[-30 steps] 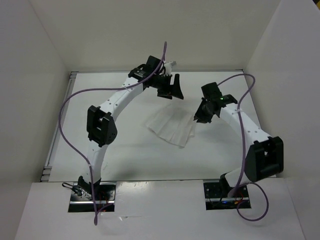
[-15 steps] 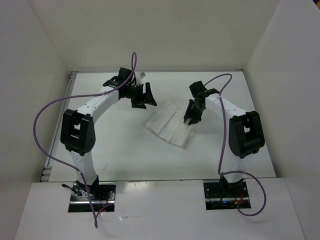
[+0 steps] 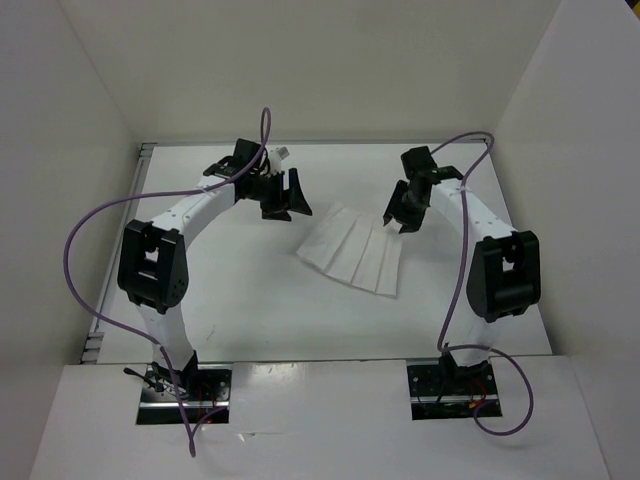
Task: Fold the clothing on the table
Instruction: Fold the skirt
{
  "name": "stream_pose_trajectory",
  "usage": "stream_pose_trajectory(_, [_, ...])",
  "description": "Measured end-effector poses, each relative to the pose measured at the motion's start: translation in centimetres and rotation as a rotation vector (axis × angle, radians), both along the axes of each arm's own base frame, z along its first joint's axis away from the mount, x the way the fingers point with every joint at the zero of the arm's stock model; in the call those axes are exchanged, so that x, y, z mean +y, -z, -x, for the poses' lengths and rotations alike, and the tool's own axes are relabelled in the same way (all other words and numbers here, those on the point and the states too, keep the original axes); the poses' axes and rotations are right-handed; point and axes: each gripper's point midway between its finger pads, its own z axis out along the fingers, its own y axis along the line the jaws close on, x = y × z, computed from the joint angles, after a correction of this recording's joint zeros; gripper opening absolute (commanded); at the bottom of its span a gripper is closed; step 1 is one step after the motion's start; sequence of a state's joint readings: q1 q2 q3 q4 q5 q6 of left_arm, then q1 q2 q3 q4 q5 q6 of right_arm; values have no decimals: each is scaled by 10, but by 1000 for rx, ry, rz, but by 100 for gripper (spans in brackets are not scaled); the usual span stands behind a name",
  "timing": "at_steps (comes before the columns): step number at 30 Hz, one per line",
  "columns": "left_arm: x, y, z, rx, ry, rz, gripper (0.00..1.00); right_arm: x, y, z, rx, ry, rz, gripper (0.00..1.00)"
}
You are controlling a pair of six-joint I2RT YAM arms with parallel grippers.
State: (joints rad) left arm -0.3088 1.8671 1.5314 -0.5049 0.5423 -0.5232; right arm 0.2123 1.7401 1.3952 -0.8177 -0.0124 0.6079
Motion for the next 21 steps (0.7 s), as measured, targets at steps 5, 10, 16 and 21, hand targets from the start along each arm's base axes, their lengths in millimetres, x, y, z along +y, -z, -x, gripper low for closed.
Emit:
stream_pose_trajectory(5, [-2, -2, 2, 4, 15, 18, 81, -5, 3, 8, 10, -9, 7, 56])
stream_pose_trajectory(10, [-3, -2, 3, 2, 25, 20, 81, -9, 28, 22, 84, -23, 31, 57])
stream_pose_trajectory(16, [-2, -1, 5, 1, 36, 12, 81, -13, 57, 19, 129, -43, 50, 44])
stream_pose_trajectory(21, [1, 0, 5, 8, 32, 8, 81, -14, 60, 4, 78, -52, 48, 0])
